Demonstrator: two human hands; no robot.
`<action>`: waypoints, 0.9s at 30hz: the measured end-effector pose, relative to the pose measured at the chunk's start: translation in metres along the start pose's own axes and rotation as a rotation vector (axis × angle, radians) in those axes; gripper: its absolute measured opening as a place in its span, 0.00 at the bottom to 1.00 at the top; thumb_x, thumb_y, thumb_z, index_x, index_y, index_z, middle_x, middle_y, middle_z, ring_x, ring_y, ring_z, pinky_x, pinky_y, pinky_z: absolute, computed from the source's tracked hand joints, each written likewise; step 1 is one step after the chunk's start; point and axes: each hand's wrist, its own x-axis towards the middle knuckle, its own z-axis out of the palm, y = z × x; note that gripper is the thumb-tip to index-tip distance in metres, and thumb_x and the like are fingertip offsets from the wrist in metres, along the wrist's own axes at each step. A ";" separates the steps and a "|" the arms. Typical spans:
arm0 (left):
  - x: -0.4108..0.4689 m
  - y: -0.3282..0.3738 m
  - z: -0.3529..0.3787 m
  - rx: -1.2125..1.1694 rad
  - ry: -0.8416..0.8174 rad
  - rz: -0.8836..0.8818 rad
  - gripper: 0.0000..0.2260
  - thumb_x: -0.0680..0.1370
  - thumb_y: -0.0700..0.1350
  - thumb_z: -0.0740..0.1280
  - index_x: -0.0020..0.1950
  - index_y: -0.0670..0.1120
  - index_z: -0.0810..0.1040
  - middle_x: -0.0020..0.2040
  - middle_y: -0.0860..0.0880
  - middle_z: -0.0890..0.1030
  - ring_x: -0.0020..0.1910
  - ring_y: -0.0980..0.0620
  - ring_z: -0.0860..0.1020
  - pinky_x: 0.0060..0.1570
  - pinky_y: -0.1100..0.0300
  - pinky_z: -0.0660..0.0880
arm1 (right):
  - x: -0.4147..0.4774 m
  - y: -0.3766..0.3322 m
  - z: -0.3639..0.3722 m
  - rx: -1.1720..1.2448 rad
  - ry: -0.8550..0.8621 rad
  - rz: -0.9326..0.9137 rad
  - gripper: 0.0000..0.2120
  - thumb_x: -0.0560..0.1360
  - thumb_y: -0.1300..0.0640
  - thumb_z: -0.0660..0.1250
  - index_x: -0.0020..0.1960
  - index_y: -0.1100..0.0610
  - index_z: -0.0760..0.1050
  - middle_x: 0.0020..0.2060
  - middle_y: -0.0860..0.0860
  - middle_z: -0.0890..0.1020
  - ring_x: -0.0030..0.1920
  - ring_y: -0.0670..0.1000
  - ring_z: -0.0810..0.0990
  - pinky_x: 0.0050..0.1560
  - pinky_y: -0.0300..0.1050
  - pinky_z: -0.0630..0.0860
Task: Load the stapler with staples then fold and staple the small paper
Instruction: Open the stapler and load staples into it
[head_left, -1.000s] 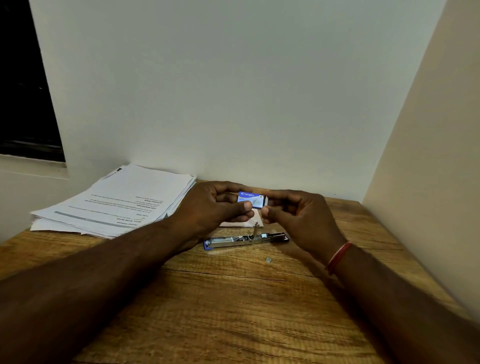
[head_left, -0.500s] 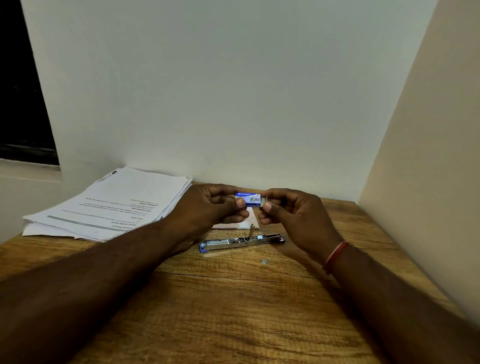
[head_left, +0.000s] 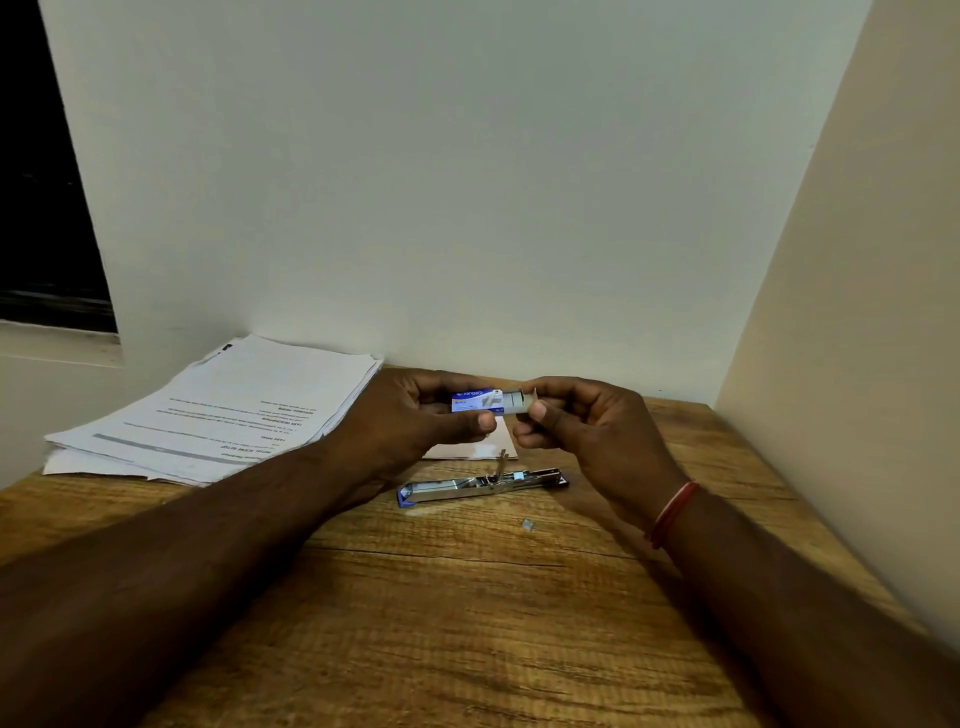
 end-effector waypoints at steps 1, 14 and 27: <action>0.000 0.000 0.000 0.003 0.005 -0.002 0.20 0.75 0.32 0.82 0.66 0.39 0.88 0.56 0.43 0.92 0.53 0.48 0.91 0.49 0.61 0.87 | 0.000 0.000 -0.001 0.003 -0.003 0.003 0.13 0.82 0.67 0.71 0.66 0.63 0.83 0.47 0.61 0.90 0.47 0.59 0.91 0.51 0.47 0.88; 0.005 -0.007 -0.007 0.101 0.061 -0.018 0.19 0.74 0.39 0.85 0.64 0.46 0.90 0.55 0.48 0.92 0.55 0.49 0.91 0.58 0.57 0.87 | -0.005 -0.024 -0.020 -0.544 -0.269 -0.115 0.09 0.72 0.54 0.84 0.51 0.49 0.89 0.43 0.43 0.89 0.41 0.46 0.83 0.44 0.39 0.80; 0.003 -0.006 -0.005 0.163 0.056 -0.029 0.18 0.74 0.39 0.85 0.64 0.44 0.90 0.53 0.47 0.93 0.52 0.52 0.91 0.51 0.63 0.86 | -0.009 -0.023 -0.014 -0.674 -0.570 -0.035 0.06 0.75 0.56 0.82 0.50 0.48 0.91 0.46 0.42 0.90 0.50 0.45 0.87 0.55 0.44 0.83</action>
